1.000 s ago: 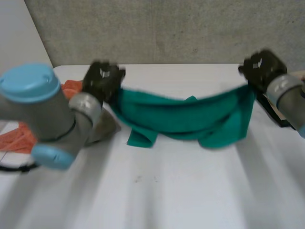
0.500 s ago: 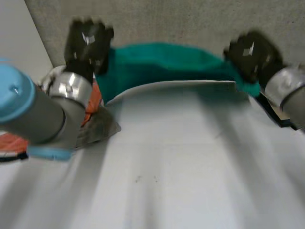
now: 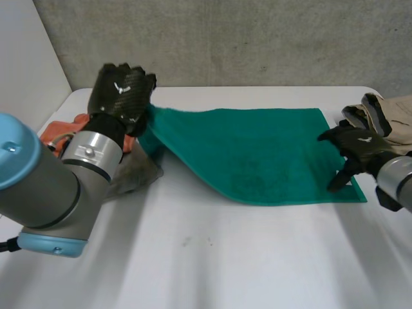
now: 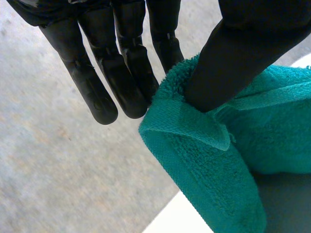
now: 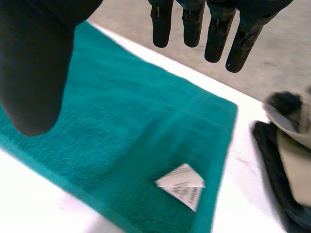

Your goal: Fold the laundry.

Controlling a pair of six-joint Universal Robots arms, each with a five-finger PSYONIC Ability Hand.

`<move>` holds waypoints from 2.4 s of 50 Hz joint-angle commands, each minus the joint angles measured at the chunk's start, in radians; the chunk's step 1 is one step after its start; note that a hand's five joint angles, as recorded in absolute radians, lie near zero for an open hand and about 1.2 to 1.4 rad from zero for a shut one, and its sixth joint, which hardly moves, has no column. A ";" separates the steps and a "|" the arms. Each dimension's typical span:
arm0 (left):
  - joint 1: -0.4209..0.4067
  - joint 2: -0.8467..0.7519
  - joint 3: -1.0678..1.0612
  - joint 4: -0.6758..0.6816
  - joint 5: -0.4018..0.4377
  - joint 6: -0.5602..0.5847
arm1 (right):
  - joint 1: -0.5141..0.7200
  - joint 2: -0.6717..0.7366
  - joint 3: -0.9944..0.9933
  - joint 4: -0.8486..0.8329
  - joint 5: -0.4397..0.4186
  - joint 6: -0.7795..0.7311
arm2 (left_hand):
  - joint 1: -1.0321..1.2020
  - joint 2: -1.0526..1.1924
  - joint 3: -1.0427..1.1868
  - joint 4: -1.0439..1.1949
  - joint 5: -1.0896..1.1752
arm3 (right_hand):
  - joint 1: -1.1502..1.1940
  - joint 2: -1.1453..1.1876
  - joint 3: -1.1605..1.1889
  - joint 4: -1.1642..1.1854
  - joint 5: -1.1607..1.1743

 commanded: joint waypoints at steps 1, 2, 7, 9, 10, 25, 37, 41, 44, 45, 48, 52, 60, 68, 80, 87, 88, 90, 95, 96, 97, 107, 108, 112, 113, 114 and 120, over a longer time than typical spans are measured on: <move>-0.008 0.062 -0.003 -0.005 0.000 0.000 | -0.046 -0.014 -0.014 0.023 -0.007 -0.171 | 0.279 0.200 0.204 0.194 0.240 | 0.045 0.026 0.033 0.012 0.003; -0.009 0.062 -0.005 -0.005 0.000 0.000 | -0.047 -0.011 -0.016 0.032 -0.003 -0.221 | 0.279 0.200 0.204 0.194 0.240 | 0.048 0.029 0.036 0.015 0.006; -0.008 0.064 -0.012 -0.006 0.000 0.000 | -0.060 0.032 -0.028 0.115 0.011 -0.454 | 0.279 0.200 0.204 0.194 0.240 | 0.113 0.094 0.100 0.079 0.071; -0.008 0.064 -0.011 -0.006 -0.002 0.000 | -0.066 0.061 -0.033 0.139 0.003 -0.493 | 0.279 0.200 0.204 0.194 0.240 | 0.174 0.155 0.162 0.141 0.132; -0.008 0.065 -0.008 -0.006 -0.002 0.000 | -0.067 0.074 -0.036 0.144 -0.001 -0.491 | 0.279 0.200 0.204 0.194 0.240 | 0.204 0.185 0.191 0.170 0.162; -0.041 0.097 0.080 -0.074 -0.002 -0.003 | 0.086 0.049 0.056 0.015 -0.089 0.242 | 0.279 0.200 0.204 0.194 0.240 | 0.063 0.044 0.050 0.030 0.021; -0.086 0.099 0.138 -0.095 -0.006 -0.018 | 0.379 0.005 0.059 -0.236 0.124 0.526 | 0.279 0.200 0.204 0.194 0.240 | -0.004 -0.023 -0.017 -0.038 -0.046; -0.086 0.102 0.144 -0.101 -0.008 -0.021 | 0.451 0.103 -0.002 -0.333 0.279 0.521 | 0.279 0.200 0.204 0.194 0.240 | -0.010 -0.030 -0.023 -0.044 -0.052; -0.086 0.111 0.144 -0.101 -0.009 -0.021 | 0.456 0.158 -0.037 -0.346 0.324 0.518 | 0.279 0.200 0.204 0.194 0.240 | 0.007 -0.012 -0.005 -0.026 -0.035; -0.084 0.116 0.143 -0.103 -0.009 -0.023 | 0.453 0.189 -0.059 -0.344 0.344 0.512 | 0.279 0.200 0.204 0.194 0.240 | 0.028 0.008 0.015 -0.006 -0.014; -0.080 0.130 0.137 -0.112 -0.011 -0.032 | 0.450 0.216 -0.079 -0.338 0.353 0.486 | 0.279 0.200 0.204 0.194 0.240 | 0.042 0.023 0.030 0.009 0.001; -0.057 0.162 0.126 -0.117 -0.011 -0.050 | 0.399 0.227 -0.084 -0.330 0.359 0.394 | 0.279 0.200 0.204 0.194 0.240 | 0.110 0.091 0.097 0.076 0.068; 0.058 0.179 0.091 -0.128 -0.005 -0.063 | 0.082 0.204 -0.085 -0.298 0.286 0.152 | 0.279 0.200 0.204 0.194 0.240 | 0.277 0.258 0.265 0.244 0.235; 0.078 0.179 0.046 -0.137 -0.002 -0.086 | -0.023 0.249 -0.156 -0.125 0.088 0.006 | 0.279 0.200 0.204 0.194 0.240 | 0.734 0.715 0.721 0.700 0.692; 0.098 0.177 -0.023 -0.179 0.002 -0.073 | -0.076 0.071 -0.157 0.059 0.060 -0.169 | 0.279 0.200 0.204 0.194 0.240 | 1.198 1.179 1.186 1.165 1.156; 0.138 0.211 -0.041 -0.374 0.005 -0.046 | -0.127 -0.131 -0.168 0.373 0.045 -0.549 | 0.279 0.200 0.204 0.194 0.240 | 1.198 1.179 1.186 1.165 1.156; 0.146 0.220 -0.043 -0.441 0.006 -0.028 | -0.138 -0.194 -0.165 0.453 0.045 -0.650 | 0.279 0.200 0.204 0.194 0.240 | 1.198 1.179 1.186 1.165 1.156; 0.149 0.222 -0.043 -0.512 0.006 0.002 | -0.143 -0.248 -0.160 0.519 0.042 -0.727 | 0.279 0.200 0.204 0.194 0.240 | 1.198 1.179 1.186 1.165 1.156; 0.144 0.213 -0.054 -0.718 0.025 0.143 | -0.138 -0.307 -0.145 0.613 0.054 -0.803 | 0.279 0.200 0.204 0.194 0.240 | 1.198 1.179 1.186 1.165 1.156; 0.144 0.208 -0.057 -0.736 0.025 0.164 | -0.135 -0.307 -0.130 0.621 0.054 -0.807 | 0.279 0.200 0.204 0.194 0.240 | 1.198 1.179 1.186 1.165 1.156; 0.144 0.205 -0.057 -0.749 0.025 0.183 | -0.135 -0.302 -0.120 0.621 0.054 -0.809 | 0.279 0.200 0.204 0.194 0.240 | 1.198 1.179 1.186 1.165 1.156; 0.143 -0.133 0.091 -0.651 0.002 0.321 | -0.046 -0.042 -0.218 0.599 0.155 -0.899 | 0.279 0.200 0.204 0.194 0.240 | 1.198 1.179 1.186 1.165 1.156; 0.141 -0.165 0.124 -0.646 -0.003 0.325 | -0.011 -0.002 -0.270 0.581 0.173 -0.896 | 0.279 0.200 0.204 0.194 0.240 | 1.198 1.179 1.186 1.165 1.156; 0.131 -0.287 0.326 -0.626 -0.035 0.333 | 0.049 0.072 -0.393 0.446 0.200 -0.893 | 0.279 0.200 0.204 0.194 0.240 | 1.198 1.179 1.186 1.165 1.156; 0.127 -0.306 0.371 -0.617 -0.041 0.332 | 0.057 0.080 -0.415 0.407 0.200 -0.890 | 0.279 0.200 0.204 0.194 0.240 | 1.198 1.179 1.186 1.165 1.156; 0.126 -0.321 0.420 -0.603 -0.044 0.333 | 0.063 0.087 -0.436 0.365 0.198 -0.886 | 0.279 0.200 0.204 0.194 0.240 | 1.198 1.179 1.186 1.165 1.156; 0.127 -0.369 0.707 -0.277 -0.044 0.353 | 0.095 0.092 -0.562 -0.164 0.194 -0.801 | 0.279 0.200 0.204 0.194 0.240 | 1.198 1.179 1.186 1.165 1.156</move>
